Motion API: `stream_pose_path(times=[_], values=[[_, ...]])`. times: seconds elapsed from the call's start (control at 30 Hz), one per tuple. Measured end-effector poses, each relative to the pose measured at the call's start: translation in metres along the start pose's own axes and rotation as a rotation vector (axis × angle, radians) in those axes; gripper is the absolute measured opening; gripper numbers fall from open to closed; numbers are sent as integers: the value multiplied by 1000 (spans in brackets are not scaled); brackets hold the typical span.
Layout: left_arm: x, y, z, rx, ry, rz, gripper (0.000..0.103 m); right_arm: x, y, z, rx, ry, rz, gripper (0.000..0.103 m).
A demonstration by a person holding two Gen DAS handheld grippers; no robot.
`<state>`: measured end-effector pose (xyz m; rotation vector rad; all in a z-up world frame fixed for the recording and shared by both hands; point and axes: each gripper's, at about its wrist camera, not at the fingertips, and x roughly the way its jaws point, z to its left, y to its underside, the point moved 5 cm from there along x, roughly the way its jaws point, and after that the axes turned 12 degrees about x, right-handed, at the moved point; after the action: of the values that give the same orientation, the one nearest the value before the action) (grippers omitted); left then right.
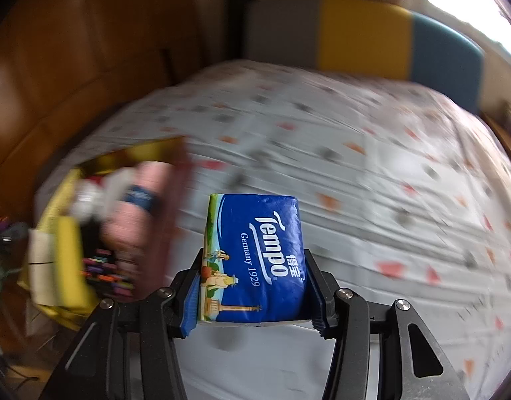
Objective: Organize soft objects
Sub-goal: 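Carry the blue Tempo tissue pack into the gold tray and open the right tool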
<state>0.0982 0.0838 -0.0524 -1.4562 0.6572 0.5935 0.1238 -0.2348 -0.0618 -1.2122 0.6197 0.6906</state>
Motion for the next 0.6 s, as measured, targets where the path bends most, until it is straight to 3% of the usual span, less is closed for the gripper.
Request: stream_pose_path(times=[0.1, 0.2, 0.43, 0.6], values=[[-7, 1, 2, 5, -24, -15, 66, 5, 3, 49, -70, -61, 7, 53], [-15, 2, 6, 6, -46, -33, 66, 18, 9, 84, -140, -58, 18, 53], [-25, 6, 14, 3, -78, -57, 66, 51, 30, 117, -186, -21, 84, 53], [-26, 9, 18, -4, -93, -58, 66, 51, 34, 124, -213, -15, 71, 54]])
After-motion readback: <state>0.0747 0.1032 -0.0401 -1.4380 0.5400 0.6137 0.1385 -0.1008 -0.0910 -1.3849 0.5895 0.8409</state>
